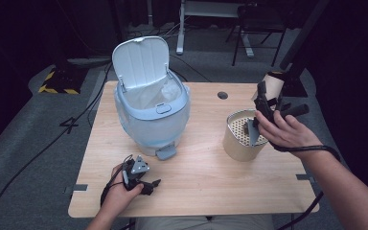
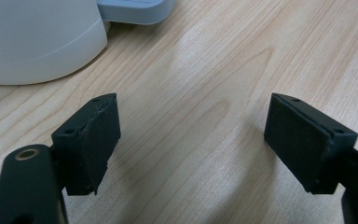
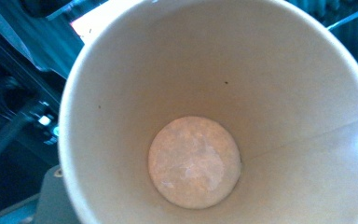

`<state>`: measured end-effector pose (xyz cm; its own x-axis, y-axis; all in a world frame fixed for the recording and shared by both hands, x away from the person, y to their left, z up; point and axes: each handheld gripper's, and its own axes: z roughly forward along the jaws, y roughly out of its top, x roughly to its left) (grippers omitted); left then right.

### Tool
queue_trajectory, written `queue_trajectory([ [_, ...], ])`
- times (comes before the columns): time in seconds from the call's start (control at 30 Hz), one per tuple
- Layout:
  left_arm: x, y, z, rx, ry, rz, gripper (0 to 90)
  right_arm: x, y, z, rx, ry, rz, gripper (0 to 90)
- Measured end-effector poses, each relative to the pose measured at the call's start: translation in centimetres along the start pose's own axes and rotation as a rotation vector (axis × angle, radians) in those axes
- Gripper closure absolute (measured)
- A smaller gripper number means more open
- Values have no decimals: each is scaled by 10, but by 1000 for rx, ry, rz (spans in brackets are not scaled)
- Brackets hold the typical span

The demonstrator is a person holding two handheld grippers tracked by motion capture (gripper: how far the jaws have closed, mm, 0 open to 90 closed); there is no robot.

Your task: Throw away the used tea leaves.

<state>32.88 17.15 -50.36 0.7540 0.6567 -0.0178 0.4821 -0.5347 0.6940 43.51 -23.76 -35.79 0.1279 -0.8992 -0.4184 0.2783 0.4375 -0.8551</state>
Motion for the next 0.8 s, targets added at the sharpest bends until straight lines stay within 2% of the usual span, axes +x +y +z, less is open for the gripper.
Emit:
queue_trajectory([
  [0.07,0,0,0,0,0,0,191,0,-6,2,-14,32,85,300],
  [0.13,0,0,0,0,-1,-1,190,0,-12,4,-26,74,192,298],
  [0.23,0,0,0,1,-2,0,188,-1,-27,9,-54,176,409,296],
  [0.27,0,0,0,1,-2,0,188,-1,-32,11,-64,219,499,295],
  [0.3,0,0,0,1,-2,0,188,-1,-39,14,-90,278,612,295],
  [0.33,0,0,0,1,-2,0,188,0,-43,16,-105,320,692,294],
  [0.4,0,0,0,1,-2,0,188,3,-54,22,-163,445,914,292],
  [0.43,0,0,0,1,-2,1,188,6,-60,26,-192,516,1043,292],
  [0.5,0,0,0,1,-4,1,187,12,-68,31,-234,599,1194,292],
  [0.57,1,0,0,1,-6,2,187,17,-74,34,-265,667,1320,292],
  [0.6,1,1,1,1,-7,3,186,19,-76,34,-275,697,1363,292],
  [0.7,1,1,1,1,-6,1,185,25,-81,37,-325,807,1562,292],
  [0.77,1,1,1,1,-6,1,185,28,-84,38,-350,866,1656,291],
  [0.8,1,1,1,1,-6,1,185,30,-85,39,-358,907,1729,291],
])
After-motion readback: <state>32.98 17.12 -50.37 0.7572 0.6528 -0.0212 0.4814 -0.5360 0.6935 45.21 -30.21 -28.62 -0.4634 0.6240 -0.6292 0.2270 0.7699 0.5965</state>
